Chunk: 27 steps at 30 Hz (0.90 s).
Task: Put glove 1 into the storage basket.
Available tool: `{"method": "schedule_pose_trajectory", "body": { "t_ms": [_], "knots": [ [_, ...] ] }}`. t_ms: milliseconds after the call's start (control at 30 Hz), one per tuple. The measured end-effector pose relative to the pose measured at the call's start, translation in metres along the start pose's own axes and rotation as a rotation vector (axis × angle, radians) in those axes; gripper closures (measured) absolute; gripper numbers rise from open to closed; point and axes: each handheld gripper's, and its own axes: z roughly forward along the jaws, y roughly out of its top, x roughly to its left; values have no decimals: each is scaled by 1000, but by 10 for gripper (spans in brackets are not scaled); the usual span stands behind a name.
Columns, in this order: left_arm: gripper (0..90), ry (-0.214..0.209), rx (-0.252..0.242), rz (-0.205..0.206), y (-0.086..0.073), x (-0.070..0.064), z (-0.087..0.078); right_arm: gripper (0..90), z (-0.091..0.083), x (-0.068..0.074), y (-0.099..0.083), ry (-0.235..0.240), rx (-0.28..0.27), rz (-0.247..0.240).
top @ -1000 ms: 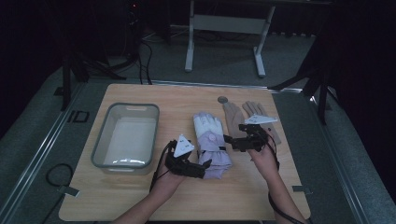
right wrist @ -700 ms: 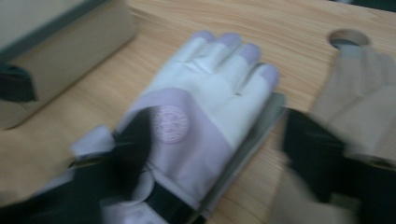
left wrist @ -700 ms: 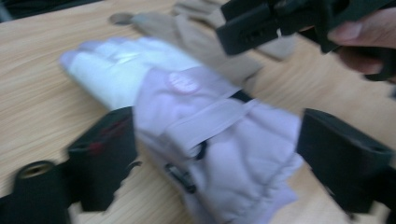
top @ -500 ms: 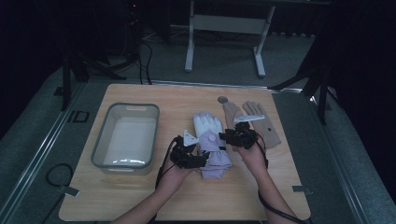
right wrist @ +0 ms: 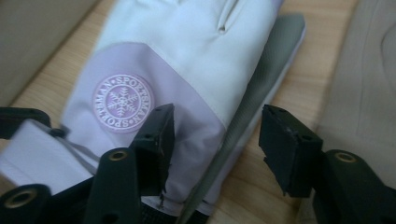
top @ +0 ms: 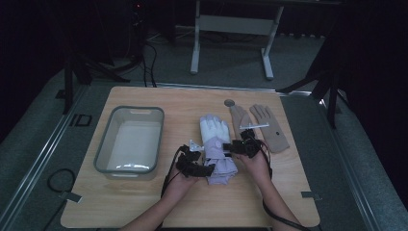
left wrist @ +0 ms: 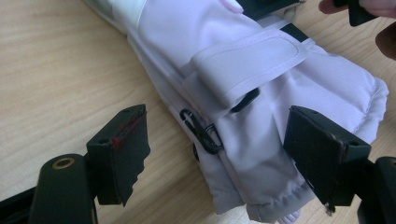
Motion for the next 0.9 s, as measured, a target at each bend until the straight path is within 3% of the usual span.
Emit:
{"method": "schedule_pose_trajectory", "body": {
  "t_ms": [100,267,400,533,600,700,800,900],
  "knots": [
    [219,-11,9,-10,-3,3,4,438,10,0,-4,-4,43,4],
    [220,-35,12,-37,-7,7,8,476,15,-10,-5,66,82,101],
    [232,-61,22,-36,-7,8,12,590,16,-7,-6,75,82,75],
    [388,-130,27,-37,-7,10,12,661,15,-1,-4,52,92,34],
    [412,-137,30,-32,-7,10,12,671,15,0,-4,46,92,35],
    [531,-159,42,-22,-6,11,11,713,14,4,-4,22,84,19],
    [678,-148,42,-5,-5,9,9,753,13,11,-5,-16,64,-3],
    [732,-139,39,4,-5,8,7,774,12,16,-7,-37,50,-17]
  ]
}}
